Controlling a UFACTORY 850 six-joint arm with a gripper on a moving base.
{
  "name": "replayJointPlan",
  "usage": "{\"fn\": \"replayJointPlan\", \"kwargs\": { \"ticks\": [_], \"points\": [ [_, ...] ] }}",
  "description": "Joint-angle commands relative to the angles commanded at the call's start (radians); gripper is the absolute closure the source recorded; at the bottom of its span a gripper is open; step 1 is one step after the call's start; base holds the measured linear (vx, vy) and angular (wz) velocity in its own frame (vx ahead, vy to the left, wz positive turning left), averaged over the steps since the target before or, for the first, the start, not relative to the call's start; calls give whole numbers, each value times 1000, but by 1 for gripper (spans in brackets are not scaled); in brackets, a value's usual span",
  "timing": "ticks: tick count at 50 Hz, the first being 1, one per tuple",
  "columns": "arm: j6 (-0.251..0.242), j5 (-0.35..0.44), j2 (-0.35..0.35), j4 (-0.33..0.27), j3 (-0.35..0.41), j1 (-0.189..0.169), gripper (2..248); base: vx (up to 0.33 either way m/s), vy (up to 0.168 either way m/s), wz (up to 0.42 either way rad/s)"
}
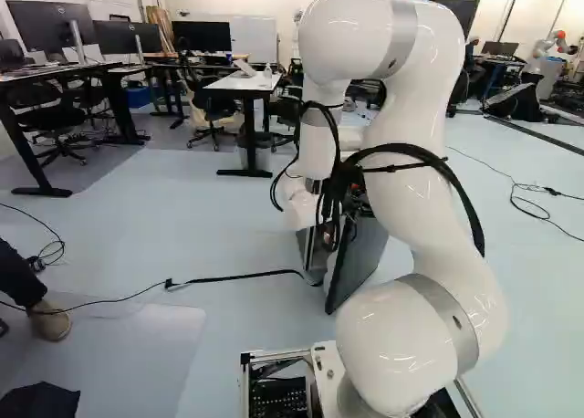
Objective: Open the fridge door
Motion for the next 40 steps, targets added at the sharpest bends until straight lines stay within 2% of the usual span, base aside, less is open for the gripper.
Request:
{"fn": "replayJointPlan", "kwargs": {
  "ticks": [25,31,40],
  "points": [
    [0,40,33,216,84,-63,3,0,0,0],
    [0,49,37,237,94,-81,3,0,0,0],
    [0,52,37,243,97,-87,3,0,0,0]
  ]
}}
